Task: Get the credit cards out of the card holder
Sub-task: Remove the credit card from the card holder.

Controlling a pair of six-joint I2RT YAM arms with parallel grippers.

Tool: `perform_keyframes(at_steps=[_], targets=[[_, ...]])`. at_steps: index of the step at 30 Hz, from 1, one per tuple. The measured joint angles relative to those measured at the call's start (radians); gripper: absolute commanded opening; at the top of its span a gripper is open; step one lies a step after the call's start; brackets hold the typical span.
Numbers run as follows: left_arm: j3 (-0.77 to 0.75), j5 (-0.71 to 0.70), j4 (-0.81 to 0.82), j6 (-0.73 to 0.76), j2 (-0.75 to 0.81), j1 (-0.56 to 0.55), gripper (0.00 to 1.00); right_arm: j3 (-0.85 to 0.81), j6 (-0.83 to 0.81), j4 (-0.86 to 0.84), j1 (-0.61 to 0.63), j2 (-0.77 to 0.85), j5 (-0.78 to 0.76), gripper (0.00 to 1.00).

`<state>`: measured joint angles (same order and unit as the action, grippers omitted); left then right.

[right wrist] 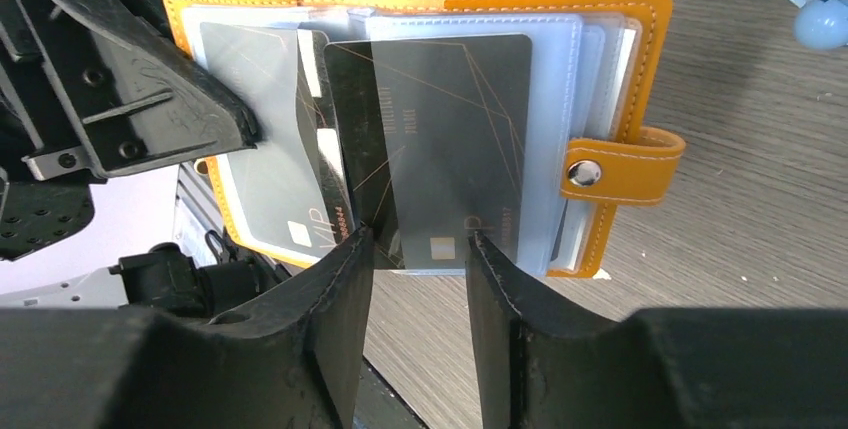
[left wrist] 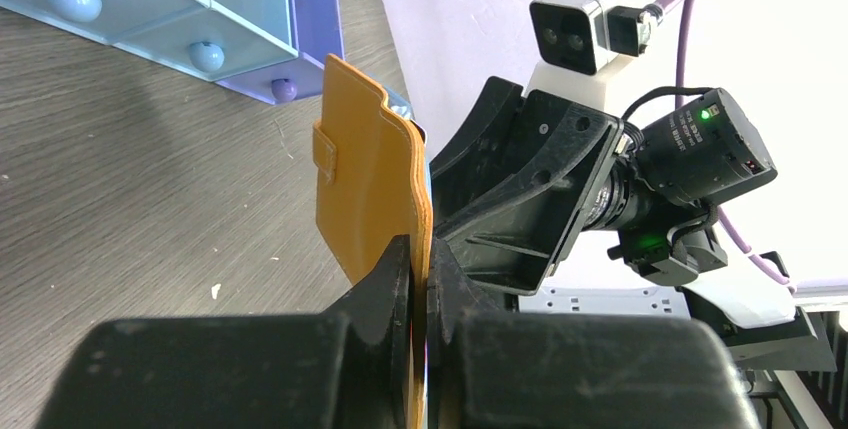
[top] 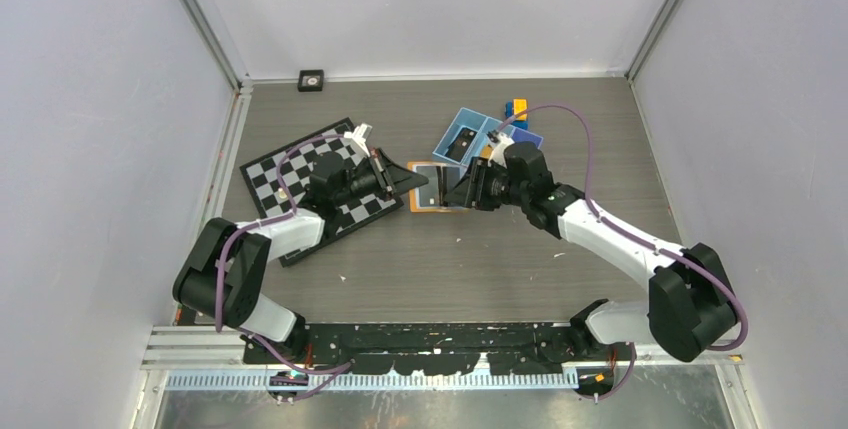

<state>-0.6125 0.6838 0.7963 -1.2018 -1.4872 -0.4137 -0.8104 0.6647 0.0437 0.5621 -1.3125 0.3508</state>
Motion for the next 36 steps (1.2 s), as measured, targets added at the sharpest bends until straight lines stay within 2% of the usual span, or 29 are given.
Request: perform_keyframes(at_steps=[11, 19, 28, 30, 32, 36], targets=[[0.001, 0.009, 0.033, -0.029, 0.000, 0.001, 0.00, 0.050, 0.090, -0.196, -0.021, 0.018, 0.134, 0.49], [0.002, 0.038, 0.138, -0.097, -0.038, 0.001, 0.00, 0.059, 0.153, -0.285, -0.037, 0.002, 0.210, 0.47], [0.002, 0.063, 0.267, -0.183, -0.095, 0.009, 0.00, 0.126, 0.274, -0.465, -0.099, -0.029, 0.299, 0.13], [0.002, 0.069, 0.293, -0.201, -0.104, 0.012, 0.00, 0.140, 0.310, -0.515, -0.108, -0.041, 0.318, 0.07], [0.003, 0.072, 0.312, -0.213, -0.113, 0.017, 0.06, 0.151, 0.348, -0.574, -0.116, -0.054, 0.343, 0.01], [0.003, 0.073, 0.340, -0.234, -0.119, 0.024, 0.26, 0.158, 0.408, -0.661, -0.121, -0.074, 0.373, 0.01]])
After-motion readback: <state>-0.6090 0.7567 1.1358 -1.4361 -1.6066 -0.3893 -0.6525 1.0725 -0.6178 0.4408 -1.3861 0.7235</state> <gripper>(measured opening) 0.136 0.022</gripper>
